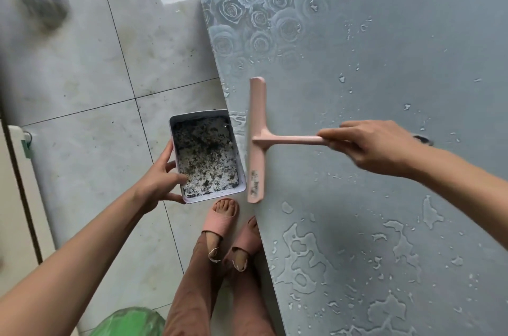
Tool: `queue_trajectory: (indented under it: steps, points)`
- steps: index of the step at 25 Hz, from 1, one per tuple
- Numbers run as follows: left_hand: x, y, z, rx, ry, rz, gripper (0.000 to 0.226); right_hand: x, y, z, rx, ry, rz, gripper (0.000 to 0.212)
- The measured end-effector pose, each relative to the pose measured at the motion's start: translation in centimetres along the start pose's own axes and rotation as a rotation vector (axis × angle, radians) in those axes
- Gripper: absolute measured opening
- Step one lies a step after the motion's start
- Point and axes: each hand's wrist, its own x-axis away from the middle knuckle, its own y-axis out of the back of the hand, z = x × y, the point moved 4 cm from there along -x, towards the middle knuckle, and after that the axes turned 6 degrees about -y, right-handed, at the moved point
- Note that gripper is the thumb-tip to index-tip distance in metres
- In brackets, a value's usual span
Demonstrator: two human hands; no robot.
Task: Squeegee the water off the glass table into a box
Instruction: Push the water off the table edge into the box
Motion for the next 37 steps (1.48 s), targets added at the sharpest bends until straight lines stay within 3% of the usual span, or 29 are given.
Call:
queue_trajectory:
  steps: [5,11,16,22,26,33,37]
  points:
    - [0.1,0.0,0.0,0.016,0.01,0.0,0.101,2.2,1.3,-2.8,0.054,-0.088,0.07,0.036]
    - [0.1,-0.1,0.2,0.035,0.003,-0.026,0.101,-3.2,0.8,4.3,0.092,0.12,-0.064,0.029]
    - [-0.1,0.1,0.3,0.022,0.004,-0.017,0.103,-0.9,2.5,0.7,0.155,-0.05,0.01,0.028]
    - [0.0,-0.3,0.9,0.029,0.011,-0.038,0.102,-2.9,1.1,6.0,-0.01,-0.02,-0.02,0.031]
    - [0.8,-0.4,1.4,0.039,0.038,-0.04,0.099,-1.7,4.0,4.0,-0.463,-0.168,-0.061,0.03]
    - [4.2,0.2,2.7,0.032,0.057,-0.06,0.095,-6.2,2.3,6.4,-0.428,-0.297,-0.153,0.025]
    - [6.6,0.4,3.7,0.063,0.068,-0.038,0.093,3.3,-3.1,5.6,-0.425,-0.34,-0.139,0.012]
